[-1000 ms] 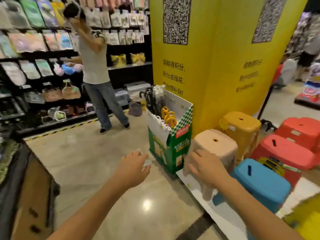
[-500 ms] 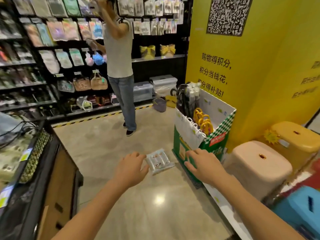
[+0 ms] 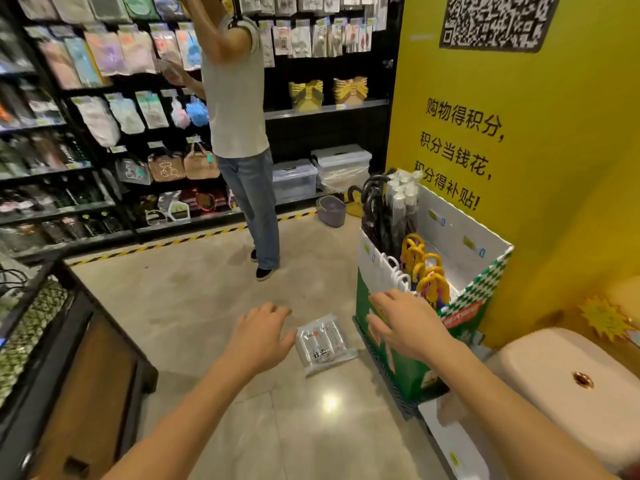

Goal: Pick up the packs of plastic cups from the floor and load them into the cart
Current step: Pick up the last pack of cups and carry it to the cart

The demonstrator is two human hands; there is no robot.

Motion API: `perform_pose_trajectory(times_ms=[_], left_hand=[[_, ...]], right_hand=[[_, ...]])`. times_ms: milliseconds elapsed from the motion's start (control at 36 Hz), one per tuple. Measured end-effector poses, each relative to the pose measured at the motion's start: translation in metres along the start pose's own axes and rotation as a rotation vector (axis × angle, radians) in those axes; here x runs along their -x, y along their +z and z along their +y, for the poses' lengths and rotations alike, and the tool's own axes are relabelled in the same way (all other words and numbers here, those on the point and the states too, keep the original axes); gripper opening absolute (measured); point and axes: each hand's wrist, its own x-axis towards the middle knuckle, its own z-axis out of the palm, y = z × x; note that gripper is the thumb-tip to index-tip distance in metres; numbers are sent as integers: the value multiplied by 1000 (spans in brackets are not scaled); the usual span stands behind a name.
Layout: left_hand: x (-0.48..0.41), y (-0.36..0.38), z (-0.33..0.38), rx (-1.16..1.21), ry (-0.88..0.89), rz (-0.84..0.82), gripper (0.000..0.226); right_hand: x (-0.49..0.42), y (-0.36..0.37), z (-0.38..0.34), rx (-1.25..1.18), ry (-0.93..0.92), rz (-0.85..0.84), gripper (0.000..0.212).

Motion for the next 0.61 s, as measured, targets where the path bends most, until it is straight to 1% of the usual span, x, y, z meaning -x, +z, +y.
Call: perform_pose_trajectory(times_ms=[167, 306, 444, 528, 611], left_hand=[[-74, 5, 24, 12, -84, -4, 49], [-125, 14, 30, 31, -143, -17, 48], [-175, 35, 20, 70, -198, -54, 50], [-206, 53, 6, 99, -215, -50, 52], [-243, 77, -16, 189, -246, -59, 54]], right_hand=[[-79, 8, 51, -31, -58, -51, 52], [-137, 22, 77, -58, -68, -110, 51], [-193, 54, 90, -66, -110, -161, 50], [-232, 78, 94, -88, -118, -202, 49], [-276, 106, 96, -113, -109, -254, 49]])
